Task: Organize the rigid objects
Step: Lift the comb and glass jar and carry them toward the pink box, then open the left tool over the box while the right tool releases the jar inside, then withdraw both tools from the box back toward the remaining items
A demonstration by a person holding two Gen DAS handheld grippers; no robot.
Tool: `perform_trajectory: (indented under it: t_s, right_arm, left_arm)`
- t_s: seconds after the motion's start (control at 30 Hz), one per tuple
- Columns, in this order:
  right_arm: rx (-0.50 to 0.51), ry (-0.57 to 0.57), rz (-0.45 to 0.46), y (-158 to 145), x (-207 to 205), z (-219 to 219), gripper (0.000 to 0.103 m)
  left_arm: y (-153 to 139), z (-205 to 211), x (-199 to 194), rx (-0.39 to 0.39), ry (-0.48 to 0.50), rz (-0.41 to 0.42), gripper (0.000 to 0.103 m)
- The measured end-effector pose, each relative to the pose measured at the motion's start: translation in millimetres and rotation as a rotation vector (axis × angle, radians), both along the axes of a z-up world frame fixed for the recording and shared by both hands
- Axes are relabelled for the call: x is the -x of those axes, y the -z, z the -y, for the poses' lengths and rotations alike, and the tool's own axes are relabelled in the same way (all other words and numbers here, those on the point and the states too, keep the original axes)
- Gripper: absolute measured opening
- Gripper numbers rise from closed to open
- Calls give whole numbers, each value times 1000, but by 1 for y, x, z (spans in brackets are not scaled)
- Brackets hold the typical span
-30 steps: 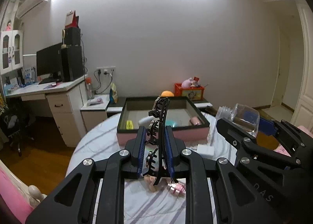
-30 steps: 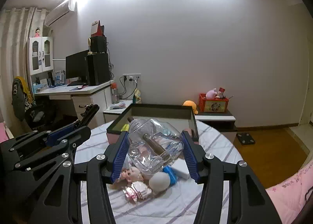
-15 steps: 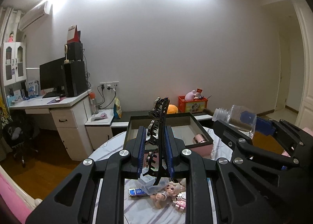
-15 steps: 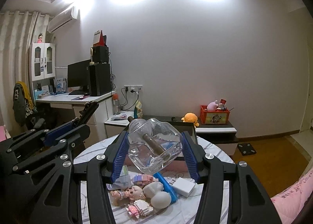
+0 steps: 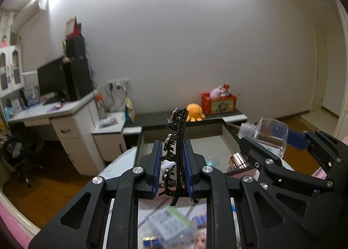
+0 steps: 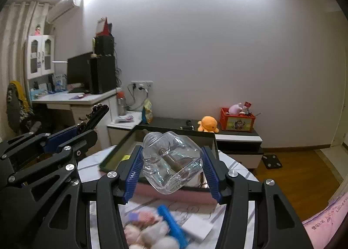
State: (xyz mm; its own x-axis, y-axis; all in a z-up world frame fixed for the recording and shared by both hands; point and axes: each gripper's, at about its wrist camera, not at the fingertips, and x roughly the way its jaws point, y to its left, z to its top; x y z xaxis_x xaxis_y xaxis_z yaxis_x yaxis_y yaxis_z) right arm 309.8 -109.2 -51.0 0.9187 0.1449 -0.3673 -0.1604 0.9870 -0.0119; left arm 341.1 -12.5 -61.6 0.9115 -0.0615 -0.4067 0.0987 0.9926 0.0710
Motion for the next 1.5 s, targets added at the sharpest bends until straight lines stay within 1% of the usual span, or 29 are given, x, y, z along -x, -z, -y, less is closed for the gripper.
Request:
perform_trajectory:
  t_s: [0.03, 0.1, 0.17, 0.23, 0.27, 0.33, 0.43, 0.5, 0.57, 0.63, 0.67, 0.73, 0.77, 0.8, 0.83, 0.87, 0.9, 0.93, 1.0, 1.17, 1.2, 1.23, 1.3, 1.4, 1.5]
  right_arm:
    - [5, 4, -14, 2, -12, 1, 55]
    - [12, 7, -40, 6, -34, 0, 55]
    - [14, 2, -83, 14, -58, 0, 55]
    - [8, -12, -135, 24, -84, 1, 55]
    - [16, -12, -163, 30, -95, 0, 55]
    - [30, -21, -217, 43, -116, -2, 55]
    - [50, -31, -298, 63, -142, -6, 55]
    - [75, -21, -349, 77, -158, -9, 56]
    - [100, -6, -371, 87, -166, -10, 56]
    - [111, 7, -395, 95, -173, -8, 56]
    - [112, 11, -400, 97, -173, -9, 56]
    - [111, 15, -405, 100, -174, -6, 56]
    - [113, 15, -402, 101, -172, -6, 58]
    - [118, 20, -391, 100, -170, -6, 61]
    - [128, 36, -377, 97, -168, -5, 67]
    - [137, 55, -362, 94, -167, -4, 73]
    - [131, 62, -350, 90, -163, -2, 75]
    - [115, 55, -343, 85, -164, 0, 78]
    - [92, 46, -329, 76, -156, 5, 80]
    - [55, 10, -272, 48, -122, 10, 82]
    - [50, 4, -253, 42, -111, 11, 82]
    - [46, -2, -236, 37, -101, 11, 82]
    - [28, -12, -188, 25, -73, 13, 83]
    - [8, -26, -138, 13, -40, 13, 83]
    - [2, -49, -109, 7, -7, 12, 83]
  left_arm:
    - [3, 0, -15, 3, 1, -21, 19]
    - [8, 1, -43, -26, -5, -69, 19]
    - [15, 2, -67, -36, -1, -112, 19]
    - [28, 3, -95, -53, 9, -185, 19]
    - [32, 3, -103, -59, 10, -201, 19]
    - [49, 1, -128, -57, 18, -282, 19]
    - [76, 0, -155, -97, -9, -357, 19]
    - [87, 0, -167, -83, -3, -401, 19]
    - [96, 3, -173, -90, 6, -418, 20]
    - [101, 5, -177, -124, -13, -414, 21]
    - [102, 5, -179, -127, -19, -415, 22]
    - [103, 3, -180, -126, -37, -415, 29]
    - [102, 1, -179, -127, -47, -410, 43]
    - [100, 0, -178, -128, -64, -398, 53]
    - [97, -3, -175, -122, -79, -383, 61]
    - [92, -8, -171, -107, -89, -370, 65]
    - [88, -14, -169, -90, -92, -363, 72]
    - [83, -19, -165, -77, -100, -352, 83]
    - [75, -24, -157, -76, -114, -321, 93]
    - [43, -32, -111, -71, -113, -215, 99]
    - [35, -32, -97, -72, -114, -183, 99]
    - [28, -35, -83, -66, -111, -151, 102]
    - [16, -37, -53, -47, -106, -99, 103]
    - [3, -40, -8, -26, -89, -25, 103]
    - [-4, -37, 29, -43, -84, 12, 103]
